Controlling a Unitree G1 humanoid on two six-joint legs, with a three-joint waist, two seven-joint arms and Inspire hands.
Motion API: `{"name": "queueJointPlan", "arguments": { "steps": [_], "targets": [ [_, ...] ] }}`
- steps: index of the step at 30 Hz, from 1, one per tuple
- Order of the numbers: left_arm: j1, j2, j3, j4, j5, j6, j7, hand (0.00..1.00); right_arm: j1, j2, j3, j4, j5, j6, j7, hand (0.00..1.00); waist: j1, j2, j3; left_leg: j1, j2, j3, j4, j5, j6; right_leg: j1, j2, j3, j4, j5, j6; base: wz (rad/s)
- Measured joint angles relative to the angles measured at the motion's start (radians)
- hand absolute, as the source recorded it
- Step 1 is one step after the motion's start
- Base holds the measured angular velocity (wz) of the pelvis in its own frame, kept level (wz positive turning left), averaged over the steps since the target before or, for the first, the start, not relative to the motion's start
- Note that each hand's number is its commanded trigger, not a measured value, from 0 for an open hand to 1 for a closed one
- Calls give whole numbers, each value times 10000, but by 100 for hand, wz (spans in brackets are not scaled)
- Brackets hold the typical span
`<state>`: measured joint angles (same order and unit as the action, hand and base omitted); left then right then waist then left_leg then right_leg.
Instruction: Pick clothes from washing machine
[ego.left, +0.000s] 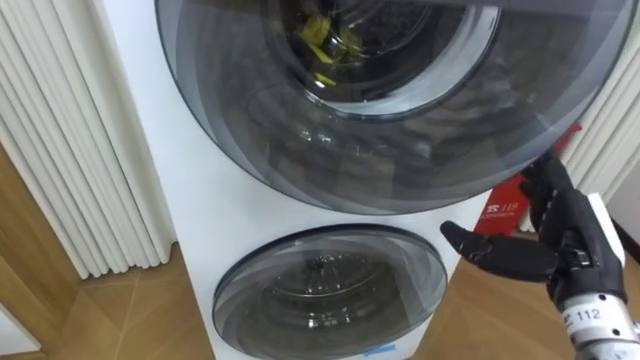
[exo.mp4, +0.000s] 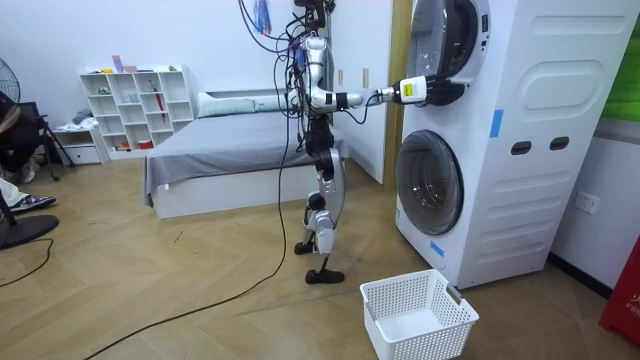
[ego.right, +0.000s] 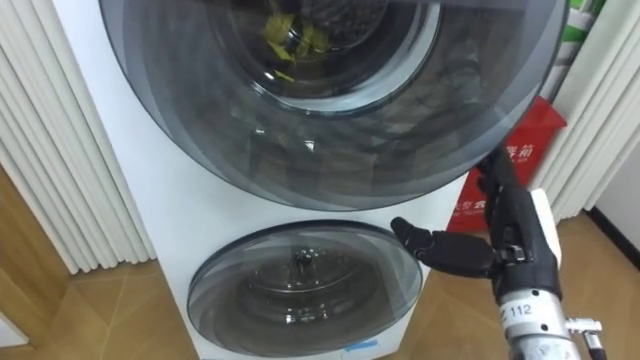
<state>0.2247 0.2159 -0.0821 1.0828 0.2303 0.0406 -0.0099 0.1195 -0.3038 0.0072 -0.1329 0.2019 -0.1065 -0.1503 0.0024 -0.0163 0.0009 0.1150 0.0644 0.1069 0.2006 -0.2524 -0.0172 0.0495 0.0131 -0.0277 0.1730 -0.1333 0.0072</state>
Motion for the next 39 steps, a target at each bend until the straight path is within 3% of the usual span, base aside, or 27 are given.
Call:
{"name": "queueJointPlan", "arguments": {
  "steps": [6,15,19,27,32,39],
  "targets": [
    [-200,-61,-1,53,1,-3,-63,0,145,147,50,-179,-119,0,79,0,-39,111,-18,22,25,136,-21,-11,-15,-5,14,10,-10,3,-3,-2],
    [-419,-145,-10,52,-32,-55,-229,0,388,284,350,-373,-197,2,806,0,-246,526,-34,125,146,363,-151,-50,-82,-5,114,38,-3,33,-51,-5],
    [-415,-154,-8,54,-30,-86,-240,0,387,315,397,-384,-197,76,900,0,-238,479,-27,166,139,488,-147,-50,-81,-27,125,196,-7,33,-51,-9],
    [-300,-85,4,110,-233,-471,-421,0,428,418,229,-859,683,433,1217,0,-251,405,-27,184,139,582,-146,-46,-77,-142,146,280,55,34,-52,-7],
    [-174,11,232,381,-226,-827,-432,0,587,399,-20,-1199,654,593,1494,0,-250,267,52,224,156,596,-140,-46,-77,-173,175,362,130,31,-55,-5],
    [-246,19,351,672,-228,-852,-604,0,594,373,-360,-1280,691,656,2312,0,-301,206,26,165,155,718,-135,-47,-78,-312,205,550,172,35,-66,-7]
  ]
}}
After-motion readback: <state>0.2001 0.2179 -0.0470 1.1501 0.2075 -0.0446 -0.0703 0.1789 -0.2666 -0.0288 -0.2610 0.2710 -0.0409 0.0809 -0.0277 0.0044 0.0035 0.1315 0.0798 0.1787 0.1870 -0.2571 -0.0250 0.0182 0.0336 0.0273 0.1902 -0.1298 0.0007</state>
